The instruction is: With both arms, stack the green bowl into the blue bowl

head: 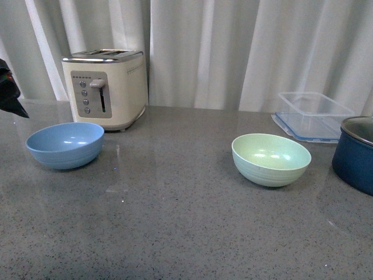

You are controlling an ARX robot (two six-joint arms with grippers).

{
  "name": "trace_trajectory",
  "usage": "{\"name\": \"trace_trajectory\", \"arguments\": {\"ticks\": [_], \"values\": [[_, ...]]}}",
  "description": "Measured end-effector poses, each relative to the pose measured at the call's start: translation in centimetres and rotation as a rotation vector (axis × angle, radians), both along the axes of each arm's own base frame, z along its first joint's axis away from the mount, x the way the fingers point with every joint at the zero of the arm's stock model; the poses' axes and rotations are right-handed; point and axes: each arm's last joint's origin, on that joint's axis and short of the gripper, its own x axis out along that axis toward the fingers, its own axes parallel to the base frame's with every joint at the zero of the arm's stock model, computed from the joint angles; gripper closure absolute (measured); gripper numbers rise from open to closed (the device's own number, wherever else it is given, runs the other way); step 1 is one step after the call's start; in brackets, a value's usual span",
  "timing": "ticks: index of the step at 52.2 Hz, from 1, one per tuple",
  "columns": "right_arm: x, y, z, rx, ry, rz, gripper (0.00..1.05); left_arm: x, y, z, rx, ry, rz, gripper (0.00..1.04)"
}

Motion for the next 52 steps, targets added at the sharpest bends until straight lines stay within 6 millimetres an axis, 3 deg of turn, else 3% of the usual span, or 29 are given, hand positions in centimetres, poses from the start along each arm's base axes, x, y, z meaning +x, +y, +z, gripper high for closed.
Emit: {"name": "trace_trajectory", "arguments": {"ticks": [16, 21, 28, 35, 42, 50, 52], "values": [[0.0, 0.0, 0.0, 0.000, 0.000, 0.000, 0.10, 5.0, -0.2, -2.1, -0.015, 0.097, 0.021, 0.07], [0.0, 0.0, 0.0, 0.000, 0.000, 0.000, 0.10, 5.7, -0.2, -2.6, -0.005, 0.118, 0.036, 0.07], [0.0, 0.0, 0.0, 0.000, 0.000, 0.000, 0.10, 6.3, -0.5, -3.1, -0.002, 0.144, 0.035, 0.35], [0.0, 0.0, 0.0, 0.000, 0.000, 0.000, 0.10, 6.6, -0.7, -2.9, -0.001, 0.144, 0.031, 0.53], [0.0, 0.0, 0.0, 0.000, 0.000, 0.000, 0.10, 7.1, -0.6, -2.8, -0.006, 0.148, 0.025, 0.80], [0.0, 0.0, 0.0, 0.000, 0.000, 0.000, 0.10, 7.1, -0.6, -2.8, -0.011, 0.149, 0.013, 1.00], [0.0, 0.0, 0.0, 0.000, 0.000, 0.000, 0.10, 7.1, -0.6, -2.8, -0.020, 0.148, 0.011, 1.01]]}}
